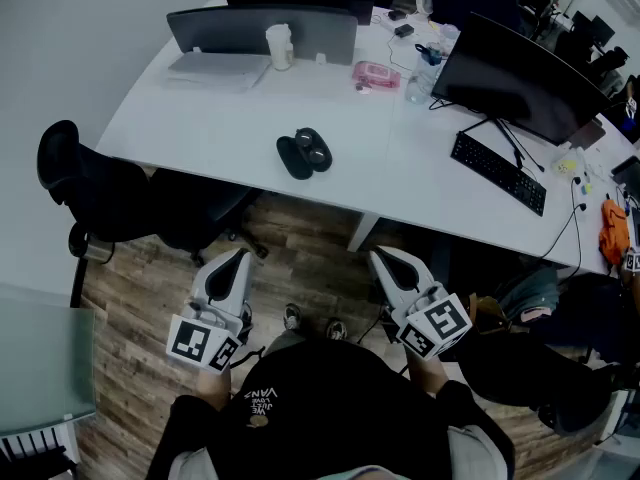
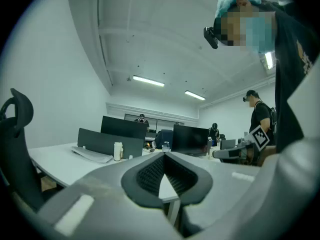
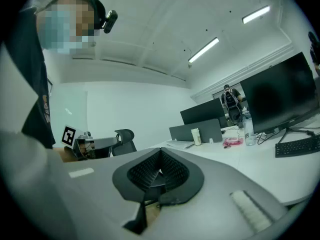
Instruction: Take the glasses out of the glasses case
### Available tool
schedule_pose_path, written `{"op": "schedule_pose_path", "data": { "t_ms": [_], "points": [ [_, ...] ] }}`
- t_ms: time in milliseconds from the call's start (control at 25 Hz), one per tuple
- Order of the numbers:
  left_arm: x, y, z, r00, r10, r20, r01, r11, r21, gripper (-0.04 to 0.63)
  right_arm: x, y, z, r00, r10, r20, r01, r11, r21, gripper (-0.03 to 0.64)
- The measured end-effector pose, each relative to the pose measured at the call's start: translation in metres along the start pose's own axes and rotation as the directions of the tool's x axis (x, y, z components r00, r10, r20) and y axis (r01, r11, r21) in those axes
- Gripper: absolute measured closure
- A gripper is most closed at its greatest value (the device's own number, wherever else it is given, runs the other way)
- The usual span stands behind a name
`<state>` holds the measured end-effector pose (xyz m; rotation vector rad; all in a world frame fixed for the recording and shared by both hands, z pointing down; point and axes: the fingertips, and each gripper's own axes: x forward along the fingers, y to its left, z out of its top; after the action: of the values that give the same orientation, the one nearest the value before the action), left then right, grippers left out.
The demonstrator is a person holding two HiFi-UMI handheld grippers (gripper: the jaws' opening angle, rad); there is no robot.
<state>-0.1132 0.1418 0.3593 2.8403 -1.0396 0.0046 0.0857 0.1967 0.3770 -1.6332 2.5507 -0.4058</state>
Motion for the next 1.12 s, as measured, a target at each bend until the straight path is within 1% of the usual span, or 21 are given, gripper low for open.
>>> {"op": "schedule_pose_path", "data": {
  "t_ms": [240, 440, 800, 960, 1120],
  "points": [
    [0.001, 0.002, -0.003, 1.0, 0.001, -0.009, -0.001, 1.0, 0.0, 0.595, 0.005, 0.004, 0.001, 0.999, 0.037, 0.018, -0.037, 0.999, 0.028, 0.616],
    [0.003, -0.004, -0.005, 1.0, 0.013, -0.015, -0.013, 1.0, -0.004, 0.595, 0.0, -0.001, 0.002, 0.999, 0.046, 0.012, -0.047, 0.998, 0.031, 0.617],
    [-0.002, -0.021, -0.018, 0.998, 0.07, -0.003, -0.07, 0.997, -0.028, 0.595, -0.009, -0.011, -0.004, 0.997, 0.076, -0.007, -0.076, 0.997, 0.034, 0.615],
    [-0.004, -0.022, -0.024, 0.996, 0.086, -0.007, -0.086, 0.996, -0.038, 0.594, -0.009, -0.015, -0.007, 0.997, 0.077, -0.014, -0.077, 0.996, 0.039, 0.616],
    [0.001, -0.012, -0.026, 0.996, 0.091, -0.008, -0.091, 0.995, -0.047, 0.595, -0.001, -0.019, -0.007, 0.997, 0.069, -0.015, -0.068, 0.997, 0.045, 0.615]
  ]
}}
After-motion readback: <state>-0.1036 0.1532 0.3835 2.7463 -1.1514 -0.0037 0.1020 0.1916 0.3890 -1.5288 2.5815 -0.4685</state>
